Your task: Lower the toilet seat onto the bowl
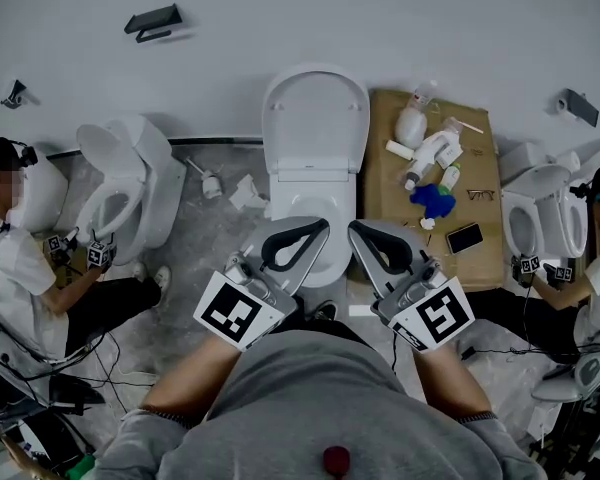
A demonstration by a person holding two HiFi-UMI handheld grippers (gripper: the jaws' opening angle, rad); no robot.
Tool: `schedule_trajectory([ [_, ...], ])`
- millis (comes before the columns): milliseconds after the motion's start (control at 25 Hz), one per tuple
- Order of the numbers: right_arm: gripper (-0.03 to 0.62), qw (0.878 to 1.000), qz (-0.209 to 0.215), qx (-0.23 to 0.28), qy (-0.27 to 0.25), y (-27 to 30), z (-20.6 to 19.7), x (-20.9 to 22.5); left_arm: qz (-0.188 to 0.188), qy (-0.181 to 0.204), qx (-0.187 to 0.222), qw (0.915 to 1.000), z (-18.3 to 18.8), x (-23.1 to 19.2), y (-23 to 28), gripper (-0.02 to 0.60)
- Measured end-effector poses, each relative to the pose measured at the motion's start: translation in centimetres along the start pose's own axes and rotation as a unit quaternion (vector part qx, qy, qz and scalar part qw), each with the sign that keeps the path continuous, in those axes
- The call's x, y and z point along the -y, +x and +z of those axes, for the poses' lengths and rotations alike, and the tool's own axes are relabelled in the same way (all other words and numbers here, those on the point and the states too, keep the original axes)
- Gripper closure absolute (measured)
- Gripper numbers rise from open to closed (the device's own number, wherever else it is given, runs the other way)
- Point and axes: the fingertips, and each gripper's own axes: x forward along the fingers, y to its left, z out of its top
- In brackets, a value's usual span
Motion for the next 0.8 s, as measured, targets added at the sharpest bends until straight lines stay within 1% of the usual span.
schedule_trajectory([
  [160,0.580,1.000,0.003,0.004,-0.002,-0.1,0.0,0.1,0.001,0.002,0.001,1.0000,-0.2,-0.4,0.2,0.574],
  [280,0.580,1.000,0.002,0.008,-0.006,0.0,0.1,0.3,-0.001,-0.009,-0.003,1.0000,-0.3,-0.6,0.3,0.574],
  [800,0.580,1.000,-0.001,0.000,-0.009,1.9,0.1,0.6,-0.008,-0.003,-0.015,0.9998,-0.5,-2.4,0.4,0.574],
])
